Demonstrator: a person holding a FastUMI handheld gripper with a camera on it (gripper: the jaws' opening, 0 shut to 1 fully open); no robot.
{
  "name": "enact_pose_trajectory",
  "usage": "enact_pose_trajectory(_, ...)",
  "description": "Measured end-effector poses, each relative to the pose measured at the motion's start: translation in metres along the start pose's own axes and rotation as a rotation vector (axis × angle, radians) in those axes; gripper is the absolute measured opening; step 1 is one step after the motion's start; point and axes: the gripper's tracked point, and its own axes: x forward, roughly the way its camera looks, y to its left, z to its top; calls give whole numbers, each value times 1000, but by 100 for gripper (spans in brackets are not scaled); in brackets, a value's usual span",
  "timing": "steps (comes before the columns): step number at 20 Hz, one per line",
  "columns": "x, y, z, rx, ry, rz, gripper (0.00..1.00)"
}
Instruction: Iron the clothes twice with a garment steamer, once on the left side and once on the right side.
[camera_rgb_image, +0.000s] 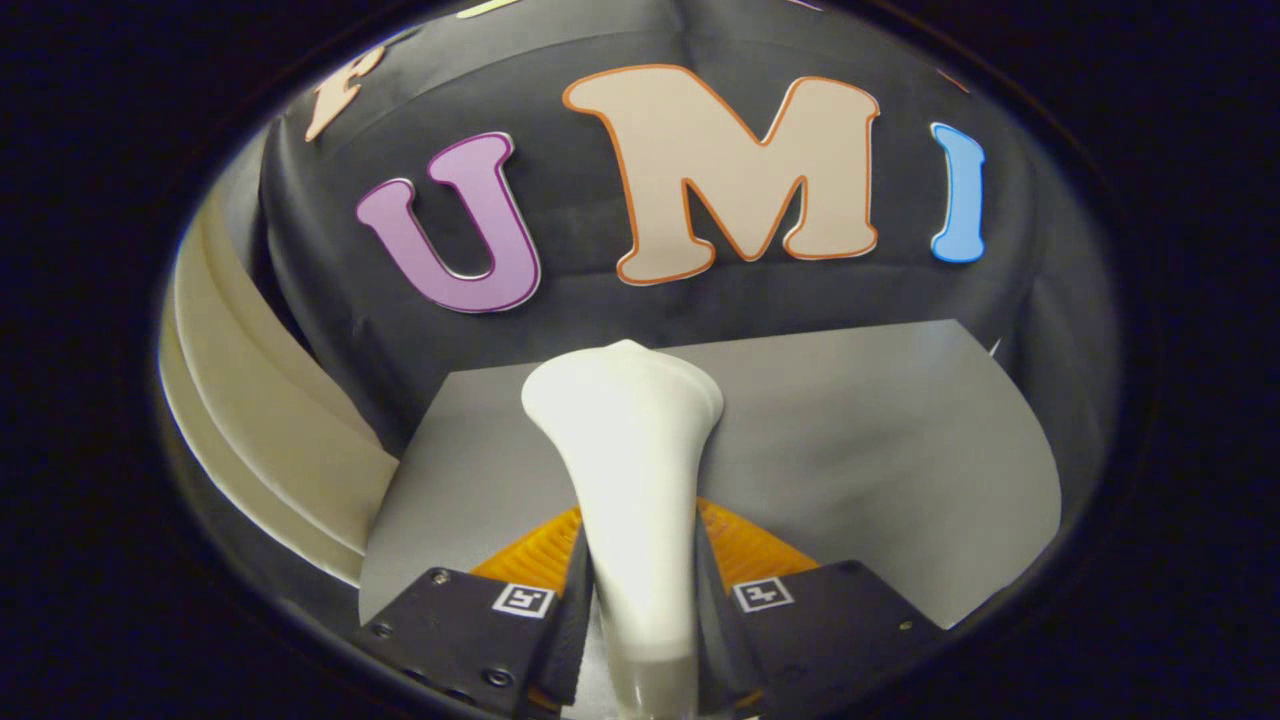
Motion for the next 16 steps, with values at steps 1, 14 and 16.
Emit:
enact_pose_trajectory(1,3,1,2,18,-2,16,51)
enact_pose_trajectory(14,-61,-5,16,13,-260,-77,39)
enact_pose_trajectory(16,-81,3,11,-40,-287,-89,39)
